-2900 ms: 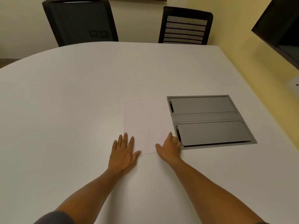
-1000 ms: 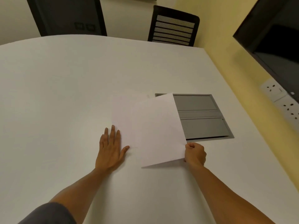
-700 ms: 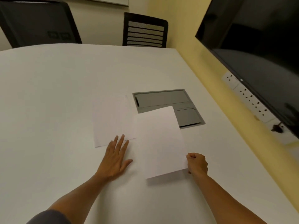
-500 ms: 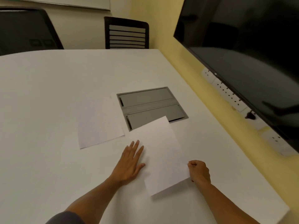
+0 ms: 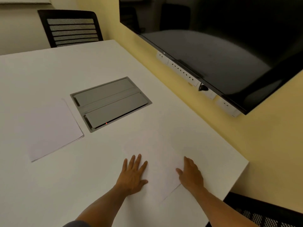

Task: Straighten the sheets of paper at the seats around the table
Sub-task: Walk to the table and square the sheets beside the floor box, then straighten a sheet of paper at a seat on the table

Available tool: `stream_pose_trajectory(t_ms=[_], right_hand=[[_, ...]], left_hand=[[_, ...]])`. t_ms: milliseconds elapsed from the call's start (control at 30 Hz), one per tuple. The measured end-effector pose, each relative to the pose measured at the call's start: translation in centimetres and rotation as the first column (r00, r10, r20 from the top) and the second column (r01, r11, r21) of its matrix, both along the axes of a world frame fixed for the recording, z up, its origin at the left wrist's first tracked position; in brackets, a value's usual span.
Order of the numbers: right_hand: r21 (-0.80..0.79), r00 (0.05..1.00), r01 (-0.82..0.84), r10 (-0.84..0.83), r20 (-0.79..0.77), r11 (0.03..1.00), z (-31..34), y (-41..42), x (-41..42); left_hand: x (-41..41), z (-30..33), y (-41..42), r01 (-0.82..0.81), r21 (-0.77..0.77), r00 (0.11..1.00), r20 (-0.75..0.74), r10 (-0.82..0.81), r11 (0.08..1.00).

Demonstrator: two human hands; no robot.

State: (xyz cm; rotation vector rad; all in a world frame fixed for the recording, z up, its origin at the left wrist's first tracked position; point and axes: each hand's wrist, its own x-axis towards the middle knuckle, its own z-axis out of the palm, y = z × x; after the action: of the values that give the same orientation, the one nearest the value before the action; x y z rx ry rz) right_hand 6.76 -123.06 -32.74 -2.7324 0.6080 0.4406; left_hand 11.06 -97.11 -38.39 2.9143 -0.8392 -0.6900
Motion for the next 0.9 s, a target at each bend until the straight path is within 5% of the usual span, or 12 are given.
stream_pose_trajectory(t_ms=[167,900], right_hand=[[0.025,0.914,-0.36,0.358,-0.192,0.933,-1.5,1.1,-0.9],[0.054,0.873,-0.395,0.392,-0.289,0.917,-1.9,2.2,0.2]], left_hand=[[-0.1,-0.2,-0.6,-0.044,-0.007,0.999,-0.002,0.044,0.999],[5.4,1.3,2.6,-0.361,0.093,0.927,-0.071,0.368,0.928]])
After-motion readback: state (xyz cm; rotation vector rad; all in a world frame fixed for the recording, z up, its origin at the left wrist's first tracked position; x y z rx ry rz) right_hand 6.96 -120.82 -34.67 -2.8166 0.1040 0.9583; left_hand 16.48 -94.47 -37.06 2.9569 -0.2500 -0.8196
